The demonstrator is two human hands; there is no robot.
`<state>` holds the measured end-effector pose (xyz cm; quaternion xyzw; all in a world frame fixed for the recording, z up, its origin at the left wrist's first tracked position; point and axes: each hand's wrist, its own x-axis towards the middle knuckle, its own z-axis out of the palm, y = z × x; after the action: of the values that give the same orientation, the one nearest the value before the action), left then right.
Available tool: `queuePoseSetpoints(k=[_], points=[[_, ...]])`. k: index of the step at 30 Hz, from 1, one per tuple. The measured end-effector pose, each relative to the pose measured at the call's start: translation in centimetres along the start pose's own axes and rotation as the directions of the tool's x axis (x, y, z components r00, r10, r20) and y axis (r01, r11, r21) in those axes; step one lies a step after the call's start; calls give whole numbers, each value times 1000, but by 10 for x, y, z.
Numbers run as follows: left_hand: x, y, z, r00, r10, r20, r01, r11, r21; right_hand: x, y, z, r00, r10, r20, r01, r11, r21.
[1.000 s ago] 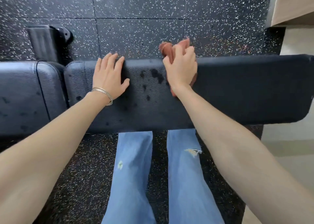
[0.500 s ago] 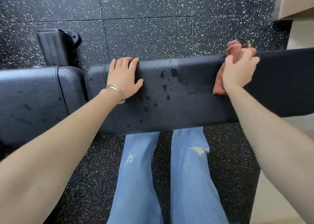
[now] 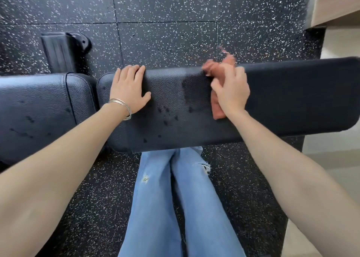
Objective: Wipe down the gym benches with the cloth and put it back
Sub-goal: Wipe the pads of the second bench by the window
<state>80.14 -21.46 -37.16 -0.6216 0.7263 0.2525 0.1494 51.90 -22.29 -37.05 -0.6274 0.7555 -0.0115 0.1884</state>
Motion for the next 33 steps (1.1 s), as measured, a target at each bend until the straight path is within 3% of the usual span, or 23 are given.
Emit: queuePoseSetpoints(k=[2, 4, 7, 8, 10, 13, 16, 19, 22, 25, 27, 30, 33], points=[[0, 10, 2, 998, -59, 2, 59, 998, -16, -2, 46, -9, 972, 222, -80, -220, 975, 35], [0, 21, 5, 996, -91, -3, 91, 996, -23, -9, 69, -10, 897, 424, -124, -418, 906, 73], [0, 36, 10, 995, -95, -27, 94, 995, -18, -23, 46, 5, 805, 557, -203, -537, 831, 147], [-2, 41, 11, 995, -98, -36, 98, 995, -13, -31, 28, 11, 805, 549, -226, -524, 836, 164], [-7, 50, 13, 994, -97, -43, 97, 995, 5, -54, -10, 23, 869, 447, -213, -419, 893, 164], [-17, 58, 17, 996, -82, -27, 83, 996, 37, -97, -39, 38, 994, 95, -52, -92, 994, 58], [-26, 62, 19, 996, -87, -16, 87, 994, 60, -107, -12, 31, 987, -132, 95, 131, 991, 21], [-32, 68, 23, 996, -88, -9, 88, 993, 84, -97, 51, 12, 995, -82, 52, 83, 996, -16], [-38, 78, 30, 995, -99, -18, 100, 991, 91, -86, 124, -5, 986, 153, -61, -152, 988, 13], [-46, 91, 41, 994, -103, -22, 104, 992, 77, -81, 164, -14, 866, 484, -124, -469, 873, 133], [-52, 100, 47, 995, -98, -8, 98, 992, 86, -82, 160, -10, 796, 587, -149, -567, 809, 158], [-60, 111, 55, 997, -81, 6, 80, 991, 110, -94, 115, 3, 780, 596, -191, -574, 803, 159], [-66, 115, 58, 997, -71, 11, 69, 990, 126, -127, 59, 22, 897, 410, -166, -379, 906, 187]])
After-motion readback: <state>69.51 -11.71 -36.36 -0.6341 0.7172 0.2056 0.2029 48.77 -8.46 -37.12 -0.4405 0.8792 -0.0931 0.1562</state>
